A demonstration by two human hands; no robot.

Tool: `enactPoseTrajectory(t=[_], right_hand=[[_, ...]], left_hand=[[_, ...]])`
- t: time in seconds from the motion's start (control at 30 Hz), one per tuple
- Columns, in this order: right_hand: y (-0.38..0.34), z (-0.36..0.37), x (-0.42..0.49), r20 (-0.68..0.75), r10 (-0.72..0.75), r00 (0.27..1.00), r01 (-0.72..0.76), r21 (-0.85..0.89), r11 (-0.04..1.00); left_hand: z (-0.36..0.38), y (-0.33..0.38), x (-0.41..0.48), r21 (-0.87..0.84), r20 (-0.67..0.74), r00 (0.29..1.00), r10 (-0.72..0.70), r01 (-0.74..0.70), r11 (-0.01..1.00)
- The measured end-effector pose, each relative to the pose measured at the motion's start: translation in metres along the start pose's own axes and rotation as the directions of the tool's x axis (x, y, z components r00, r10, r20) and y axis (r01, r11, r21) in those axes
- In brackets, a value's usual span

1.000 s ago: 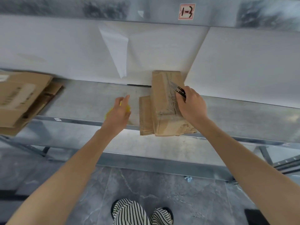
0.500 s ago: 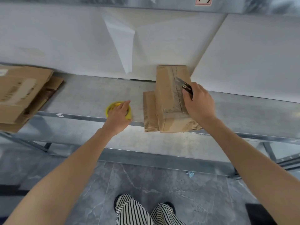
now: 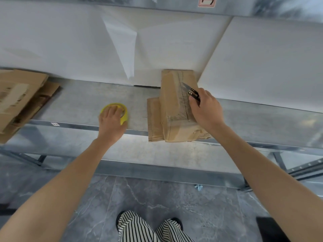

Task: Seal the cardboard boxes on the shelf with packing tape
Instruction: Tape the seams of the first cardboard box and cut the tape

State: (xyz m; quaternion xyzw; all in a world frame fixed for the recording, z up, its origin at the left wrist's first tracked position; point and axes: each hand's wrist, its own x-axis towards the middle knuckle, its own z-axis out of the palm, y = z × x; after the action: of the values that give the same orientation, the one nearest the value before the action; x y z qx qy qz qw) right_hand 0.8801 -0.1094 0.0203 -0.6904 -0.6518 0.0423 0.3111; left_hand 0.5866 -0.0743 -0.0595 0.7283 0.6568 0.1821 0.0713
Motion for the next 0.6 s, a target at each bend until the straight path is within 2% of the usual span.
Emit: enactPoseTrajectory(t=[0.07,0.13,0.23,0.33,0.4,0.47,0.6], right_hand=[[0.0,-0.003,0.001,0.022,-0.002,1.0,0.001,0.023,1.0],[0.001,-0.007,0.002,0.045,0.007,0.999,-0.01,0.061,0.998],[0.006,-0.012,0.001,0.066,0.059,0.996,-0.07,0.17,0.983],[0.018,-0.014,-0.004,0.03,0.172,0.985,-0.174,0.267,0.948],[0.033,-0.014,-0.008,0.015,0.248,0.969,-0.241,0.3,0.923],[0.052,-0.013,-0.013,0.028,0.3,0.953,-0.296,0.284,0.912],[0.091,-0.002,-0.024,0.094,0.37,0.924,-0.381,0.17,0.909]], left_hand=[[-0.008,0.038,-0.004,-0.257,-0.071,0.995,0.068,-0.084,0.963],[-0.017,0.079,-0.01,-0.453,-0.118,0.986,0.116,-0.158,0.878],[-0.025,0.128,-0.019,-0.554,-0.131,0.971,0.202,-0.241,0.797],[-0.02,0.145,-0.02,-0.37,-0.118,0.929,0.351,-0.369,0.853],[-0.016,0.142,-0.018,-0.23,-0.081,0.922,0.379,-0.387,0.893],[-0.014,0.136,-0.018,-0.125,-0.069,0.915,0.397,-0.403,0.907],[-0.014,0.135,-0.016,0.04,-0.113,0.866,0.488,-0.486,0.873]])
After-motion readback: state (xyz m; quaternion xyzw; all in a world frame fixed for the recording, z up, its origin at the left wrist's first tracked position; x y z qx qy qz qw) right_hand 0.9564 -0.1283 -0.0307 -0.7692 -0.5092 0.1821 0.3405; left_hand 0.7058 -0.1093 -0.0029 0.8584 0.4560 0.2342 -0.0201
